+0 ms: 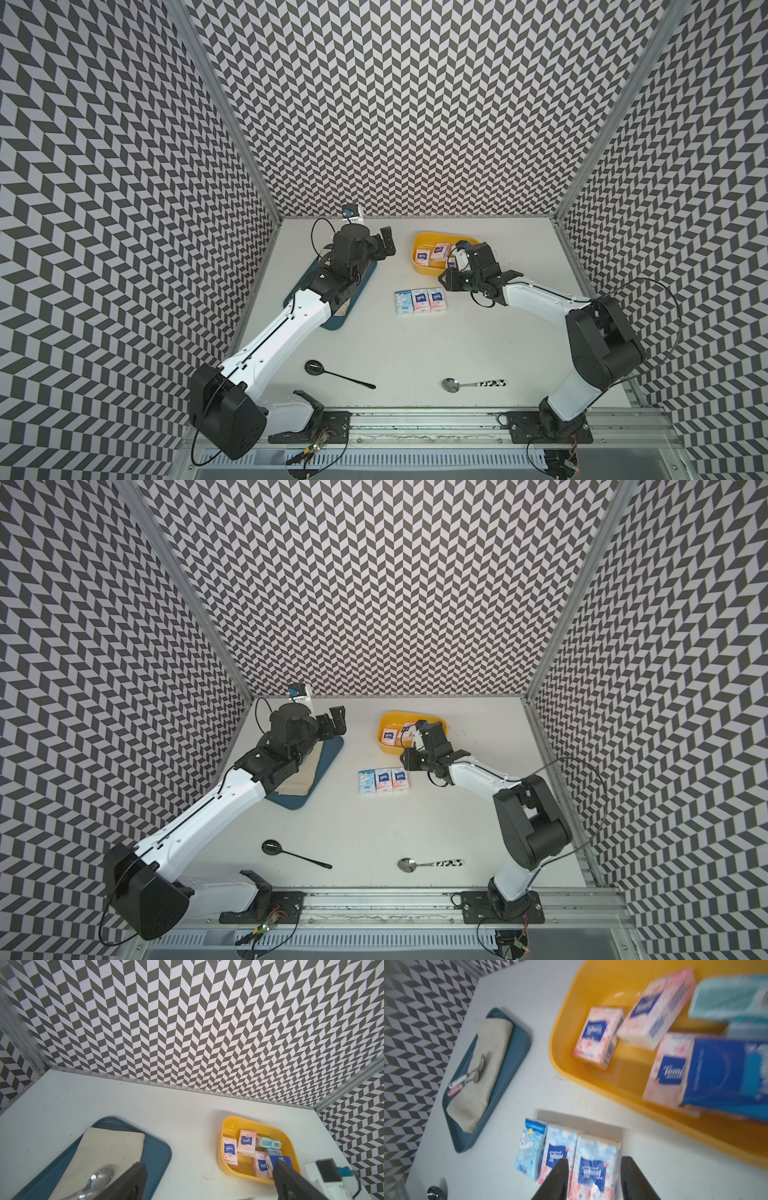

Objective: Take the pocket tissues out of the storage box
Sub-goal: Move the pocket tissues to the center of the board, then pick up the pocket tissues from the storage box.

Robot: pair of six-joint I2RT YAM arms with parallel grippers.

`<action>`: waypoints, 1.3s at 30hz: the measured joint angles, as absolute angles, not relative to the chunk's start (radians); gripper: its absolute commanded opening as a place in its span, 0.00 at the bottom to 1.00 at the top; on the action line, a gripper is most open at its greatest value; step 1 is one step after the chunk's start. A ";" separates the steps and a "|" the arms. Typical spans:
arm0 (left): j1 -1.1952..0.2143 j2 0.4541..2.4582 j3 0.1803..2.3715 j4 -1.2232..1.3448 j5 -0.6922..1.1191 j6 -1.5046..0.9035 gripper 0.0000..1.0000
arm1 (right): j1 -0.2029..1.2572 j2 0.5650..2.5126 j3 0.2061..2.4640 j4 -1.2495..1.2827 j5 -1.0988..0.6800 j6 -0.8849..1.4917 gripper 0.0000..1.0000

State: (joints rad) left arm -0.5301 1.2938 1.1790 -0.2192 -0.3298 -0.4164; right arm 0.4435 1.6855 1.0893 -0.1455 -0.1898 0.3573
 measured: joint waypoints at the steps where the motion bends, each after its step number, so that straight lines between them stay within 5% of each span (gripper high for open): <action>1: -0.530 1.294 1.179 -0.219 -0.334 -0.415 0.99 | 0.438 1.687 1.124 -0.158 -0.164 0.354 0.47; 14: -0.530 1.300 1.179 -0.219 -0.355 -0.372 0.99 | 0.379 1.867 1.419 -0.317 0.140 0.266 0.52; 25: -0.530 1.337 1.179 -0.217 -0.354 -0.363 0.99 | 0.373 1.914 1.454 -0.360 0.097 0.167 0.50; 39: -0.530 1.355 1.182 -0.218 -0.355 -0.356 0.99 | 0.385 2.065 1.496 -0.242 -0.044 0.393 0.46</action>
